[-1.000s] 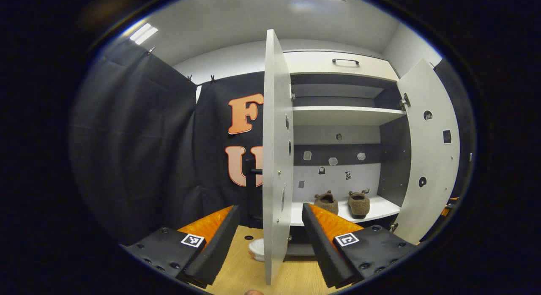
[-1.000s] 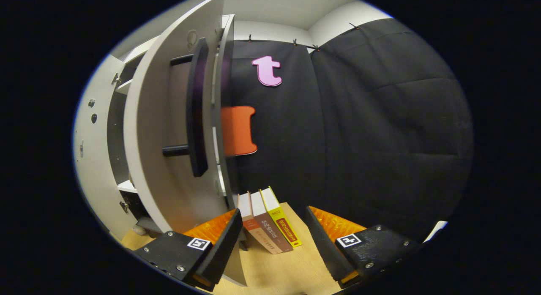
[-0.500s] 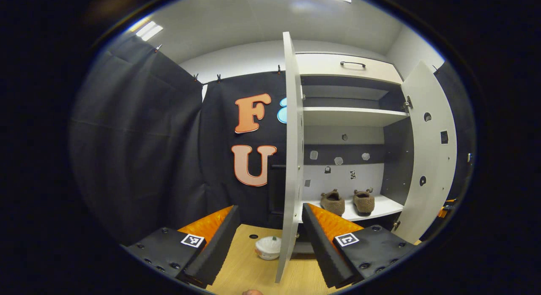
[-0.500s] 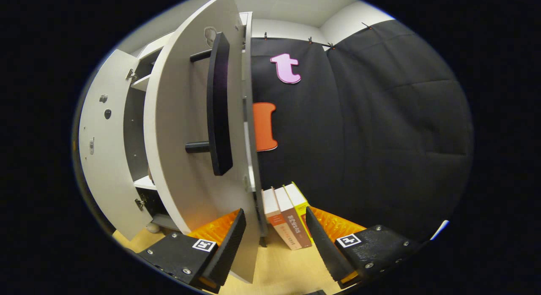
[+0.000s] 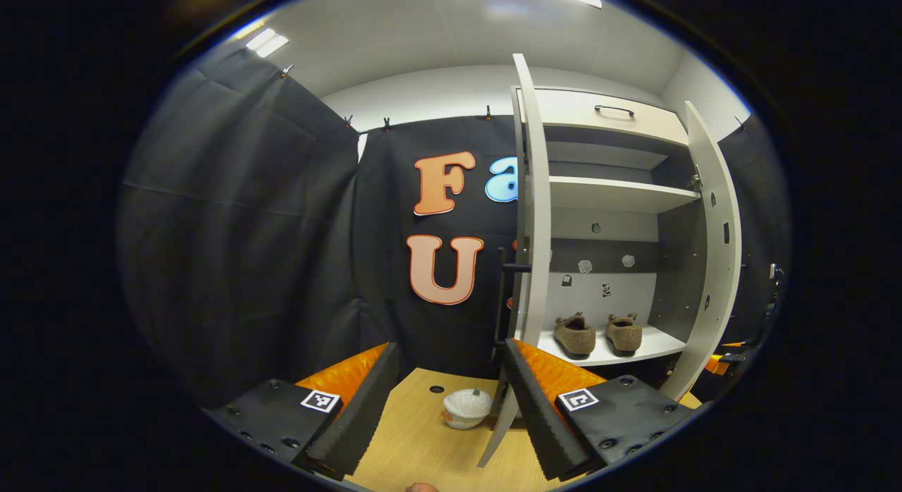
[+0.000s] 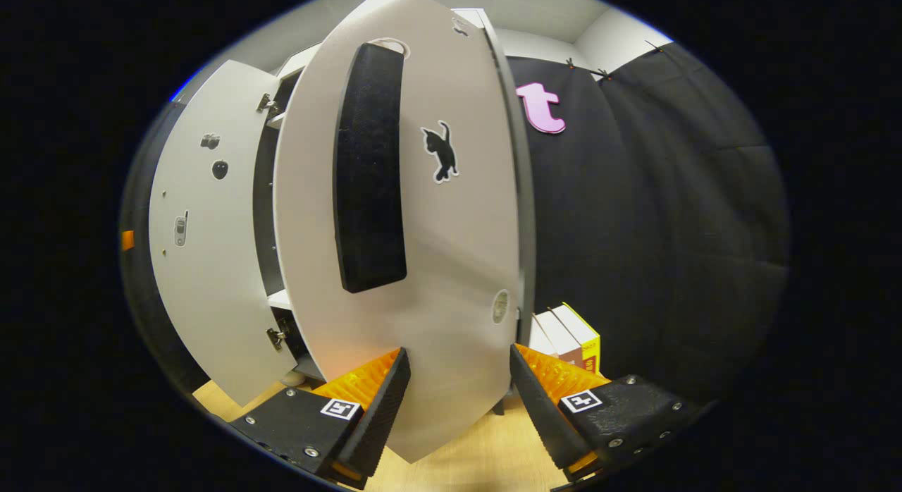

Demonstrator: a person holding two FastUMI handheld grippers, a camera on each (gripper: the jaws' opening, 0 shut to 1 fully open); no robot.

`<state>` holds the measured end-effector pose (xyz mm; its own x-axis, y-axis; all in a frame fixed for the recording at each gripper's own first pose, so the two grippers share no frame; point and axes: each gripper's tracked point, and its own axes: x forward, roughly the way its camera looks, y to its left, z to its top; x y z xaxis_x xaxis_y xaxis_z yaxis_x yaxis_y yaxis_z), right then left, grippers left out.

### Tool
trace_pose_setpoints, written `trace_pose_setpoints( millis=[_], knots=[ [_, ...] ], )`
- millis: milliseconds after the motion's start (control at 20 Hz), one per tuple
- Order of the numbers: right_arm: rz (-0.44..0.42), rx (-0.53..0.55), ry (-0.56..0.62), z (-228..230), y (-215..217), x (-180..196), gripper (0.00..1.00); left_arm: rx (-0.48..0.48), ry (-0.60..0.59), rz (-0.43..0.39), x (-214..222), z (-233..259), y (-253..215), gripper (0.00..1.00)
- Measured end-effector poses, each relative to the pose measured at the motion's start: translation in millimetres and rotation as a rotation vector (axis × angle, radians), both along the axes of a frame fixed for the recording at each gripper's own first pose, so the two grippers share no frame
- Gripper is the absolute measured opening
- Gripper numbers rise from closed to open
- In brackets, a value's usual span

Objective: Grab one shoe with the right hand and put it into the shoe cabinet, grab the other shoe with the left hand and put it into the shoe cabinet; then close the right door with the right hand and the left door with the left hand.

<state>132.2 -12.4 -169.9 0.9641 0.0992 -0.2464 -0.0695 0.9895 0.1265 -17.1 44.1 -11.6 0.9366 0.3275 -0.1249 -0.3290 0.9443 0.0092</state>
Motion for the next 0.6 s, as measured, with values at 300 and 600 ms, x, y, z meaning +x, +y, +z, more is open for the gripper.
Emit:
trace_pose_setpoints(
  millis=[300,600],
  knots=[
    [0.031,-0.042,-0.004,-6,49,54,0.90,0.005,0.024,0.035,0,-12,29,0.99],
    [0.024,-0.040,0.004,-8,56,76,0.89,-0.068,0.073,0.038,12,-48,51,0.96]
  ],
)
